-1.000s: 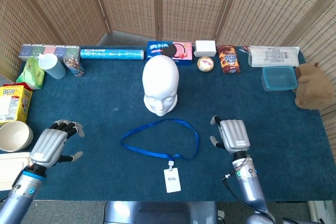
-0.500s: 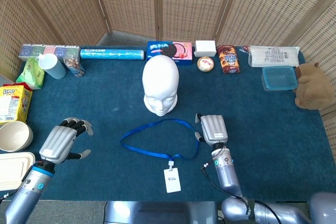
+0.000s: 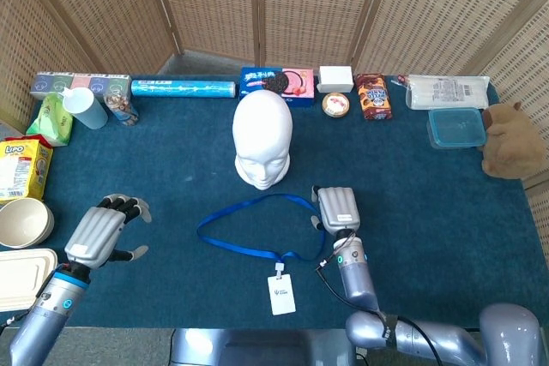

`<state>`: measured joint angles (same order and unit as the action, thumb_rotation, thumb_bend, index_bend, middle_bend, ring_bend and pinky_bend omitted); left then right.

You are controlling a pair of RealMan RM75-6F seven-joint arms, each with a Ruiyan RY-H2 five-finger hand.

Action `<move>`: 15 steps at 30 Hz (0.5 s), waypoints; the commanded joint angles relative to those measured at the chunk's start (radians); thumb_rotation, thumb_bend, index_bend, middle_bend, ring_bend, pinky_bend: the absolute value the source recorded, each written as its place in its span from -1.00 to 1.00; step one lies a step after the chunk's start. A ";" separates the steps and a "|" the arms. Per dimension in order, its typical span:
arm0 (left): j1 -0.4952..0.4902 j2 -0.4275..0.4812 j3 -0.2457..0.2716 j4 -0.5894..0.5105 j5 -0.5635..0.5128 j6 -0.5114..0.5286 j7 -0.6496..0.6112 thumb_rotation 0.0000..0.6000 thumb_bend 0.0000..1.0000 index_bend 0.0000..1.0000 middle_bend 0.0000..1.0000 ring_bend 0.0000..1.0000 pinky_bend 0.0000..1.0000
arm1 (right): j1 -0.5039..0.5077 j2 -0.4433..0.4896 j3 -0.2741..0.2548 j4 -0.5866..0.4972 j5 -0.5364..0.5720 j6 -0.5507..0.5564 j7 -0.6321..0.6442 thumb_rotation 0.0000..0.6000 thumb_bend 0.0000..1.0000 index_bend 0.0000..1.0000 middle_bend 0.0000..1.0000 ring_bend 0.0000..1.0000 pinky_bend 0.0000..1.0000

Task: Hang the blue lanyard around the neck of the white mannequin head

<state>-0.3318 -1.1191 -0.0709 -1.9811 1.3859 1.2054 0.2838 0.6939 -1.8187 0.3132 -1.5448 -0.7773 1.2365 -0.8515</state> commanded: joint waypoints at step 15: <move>0.001 0.006 0.017 0.007 -0.002 0.008 -0.021 0.99 -0.65 -0.15 -0.34 -0.44 -0.61 | 0.052 -0.065 0.002 0.095 0.071 0.012 -0.043 0.87 -0.38 -0.11 0.90 1.00 1.00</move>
<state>-0.3306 -1.1132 -0.0538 -1.9745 1.3837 1.2137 0.2627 0.7427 -1.8791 0.3154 -1.4563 -0.7118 1.2503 -0.8910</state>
